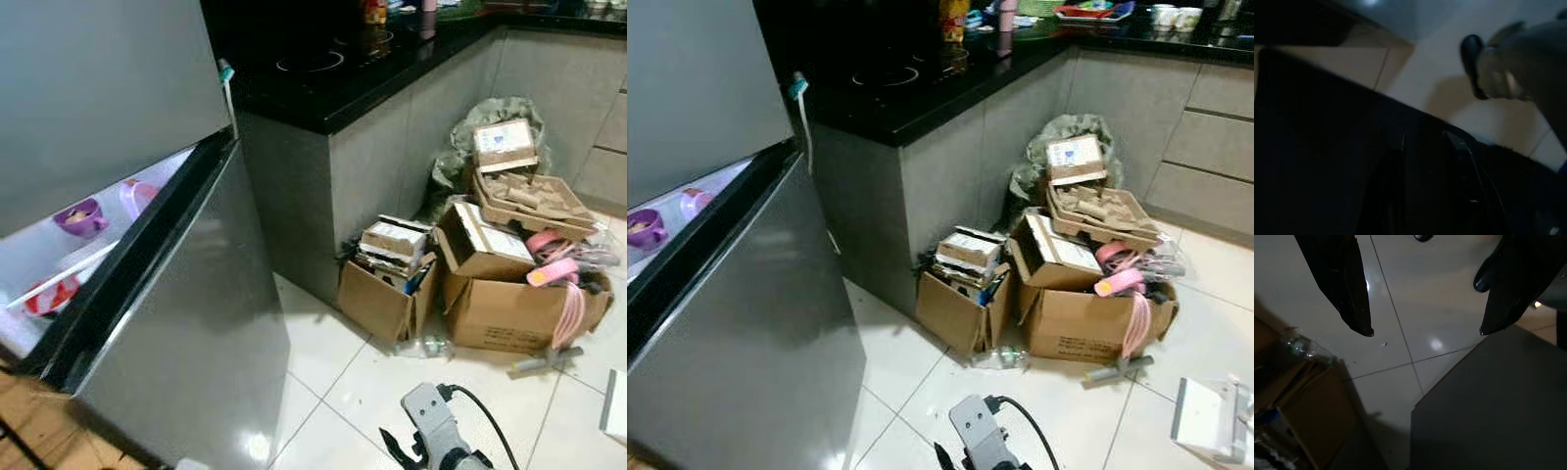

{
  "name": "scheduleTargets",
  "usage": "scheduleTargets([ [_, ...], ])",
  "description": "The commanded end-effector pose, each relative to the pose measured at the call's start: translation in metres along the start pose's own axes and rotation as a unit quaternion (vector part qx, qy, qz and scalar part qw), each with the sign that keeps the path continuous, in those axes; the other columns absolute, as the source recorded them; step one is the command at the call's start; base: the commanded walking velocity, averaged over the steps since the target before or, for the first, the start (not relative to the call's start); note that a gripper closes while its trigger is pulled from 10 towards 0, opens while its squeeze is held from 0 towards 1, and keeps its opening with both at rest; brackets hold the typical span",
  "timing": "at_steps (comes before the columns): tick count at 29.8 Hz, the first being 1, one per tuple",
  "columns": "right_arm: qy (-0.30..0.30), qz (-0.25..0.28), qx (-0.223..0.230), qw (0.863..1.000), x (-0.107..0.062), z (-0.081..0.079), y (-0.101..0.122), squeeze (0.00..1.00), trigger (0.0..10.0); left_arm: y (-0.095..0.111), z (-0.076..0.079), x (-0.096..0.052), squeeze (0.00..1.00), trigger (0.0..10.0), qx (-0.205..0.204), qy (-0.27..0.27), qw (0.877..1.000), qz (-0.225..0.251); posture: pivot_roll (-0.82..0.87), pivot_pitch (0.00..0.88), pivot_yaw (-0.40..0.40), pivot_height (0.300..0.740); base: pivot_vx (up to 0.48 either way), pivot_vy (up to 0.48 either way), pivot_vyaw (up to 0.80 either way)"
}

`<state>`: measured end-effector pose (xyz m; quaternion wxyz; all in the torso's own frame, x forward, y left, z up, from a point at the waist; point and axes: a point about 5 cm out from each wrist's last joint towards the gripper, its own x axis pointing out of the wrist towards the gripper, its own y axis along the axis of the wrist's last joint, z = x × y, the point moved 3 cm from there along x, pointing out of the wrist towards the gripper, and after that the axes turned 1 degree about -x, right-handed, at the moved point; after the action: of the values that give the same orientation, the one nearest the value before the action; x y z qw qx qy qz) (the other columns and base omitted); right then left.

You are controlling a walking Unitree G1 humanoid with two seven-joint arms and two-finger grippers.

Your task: Restocking fridge

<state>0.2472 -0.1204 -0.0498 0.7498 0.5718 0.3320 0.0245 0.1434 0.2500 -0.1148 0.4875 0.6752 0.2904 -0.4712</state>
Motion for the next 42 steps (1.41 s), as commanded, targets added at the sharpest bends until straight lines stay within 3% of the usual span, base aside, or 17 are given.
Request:
scheduleTargets([
  [1,-0.002,-0.001,0.003,1.000,-0.001,-0.003,-0.003,0.00,10.0,0.029,0.000,0.001,0.00,10.0,0.085,-0.003,0.995,0.047,-0.12,0.067,0.056,0.740,0.000,0.000,0.00],
  [3,-0.003,-0.003,0.004,1.000,-0.001,-0.003,-0.004,0.00,10.0,0.021,0.004,0.001,0.00,10.0,0.132,0.003,0.991,0.036,-0.12,0.068,0.057,0.740,0.000,0.000,0.00],
  [5,-0.005,-0.004,0.002,1.000,-0.002,-0.004,-0.005,0.00,10.0,0.017,0.006,0.002,0.00,10.0,0.149,0.013,0.988,0.030,-0.12,0.068,0.056,0.740,0.000,0.000,0.00],
  [15,-0.009,0.009,-0.004,1.000,0.002,0.002,0.003,0.00,10.0,0.020,-0.005,0.000,0.00,10.0,0.091,0.087,0.991,0.047,-0.12,0.065,0.052,0.740,0.000,0.000,0.00],
  [17,-0.011,0.011,-0.003,1.000,0.002,0.003,0.004,0.00,10.0,0.026,-0.006,-0.003,0.00,10.0,0.077,0.092,0.989,0.089,-0.12,0.066,0.053,0.740,0.000,0.000,0.00],
  [20,-0.010,0.010,-0.004,1.000,0.002,0.002,0.003,0.00,10.0,0.028,-0.008,-0.005,0.00,10.0,0.092,0.095,0.986,0.104,-0.12,0.067,0.054,0.740,0.000,0.000,0.00],
  [21,-0.009,0.009,-0.004,1.000,0.002,0.001,0.002,0.00,10.0,0.026,-0.010,-0.008,0.00,10.0,0.116,0.098,0.982,0.110,-0.12,0.067,0.054,0.740,0.000,0.000,0.00],
  [26,-0.004,0.004,-0.005,1.000,0.001,-0.002,-0.001,0.00,10.0,0.009,-0.017,-0.015,0.00,10.0,0.142,0.100,0.980,0.097,-0.11,0.069,0.060,0.740,0.000,0.000,0.00],
  [27,-0.004,0.001,-0.005,1.000,0.000,-0.002,-0.003,0.00,10.0,-0.002,-0.025,-0.021,0.00,10.0,0.143,0.106,0.980,0.087,-0.11,0.069,0.061,0.740,0.000,0.000,0.00],
  [30,-0.004,-0.001,-0.003,1.000,-0.001,-0.002,-0.005,0.00,10.0,-0.020,-0.038,-0.028,0.00,10.0,0.123,0.115,0.984,0.061,-0.11,0.069,0.062,0.740,0.000,0.000,0.00],
  [31,-0.003,-0.005,-0.002,1.000,-0.002,-0.004,-0.007,0.00,10.0,-0.036,-0.046,-0.035,0.00,10.0,0.117,0.110,0.986,0.042,-0.10,0.070,0.061,0.740,0.000,0.000,0.00],
  [32,-0.003,-0.005,-0.002,1.000,-0.002,-0.004,-0.007,0.00,10.0,-0.036,-0.046,-0.035,0.00,10.0,0.117,0.110,0.986,0.042,-0.10,0.070,0.061,0.740,0.000,0.000,0.00],
  [35,0.002,-0.010,-0.003,1.000,-0.003,-0.005,-0.010,0.00,10.0,-0.053,-0.039,-0.040,0.00,10.0,0.111,0.053,0.992,0.021,-0.09,0.071,0.057,0.740,0.000,0.000,0.00],
  [42,0.004,-0.011,-0.004,1.000,-0.002,-0.005,-0.010,0.00,10.0,-0.078,0.006,-0.044,0.00,10.0,0.101,-0.080,0.991,0.018,-0.08,0.078,0.055,0.740,0.000,0.000,0.00],
])
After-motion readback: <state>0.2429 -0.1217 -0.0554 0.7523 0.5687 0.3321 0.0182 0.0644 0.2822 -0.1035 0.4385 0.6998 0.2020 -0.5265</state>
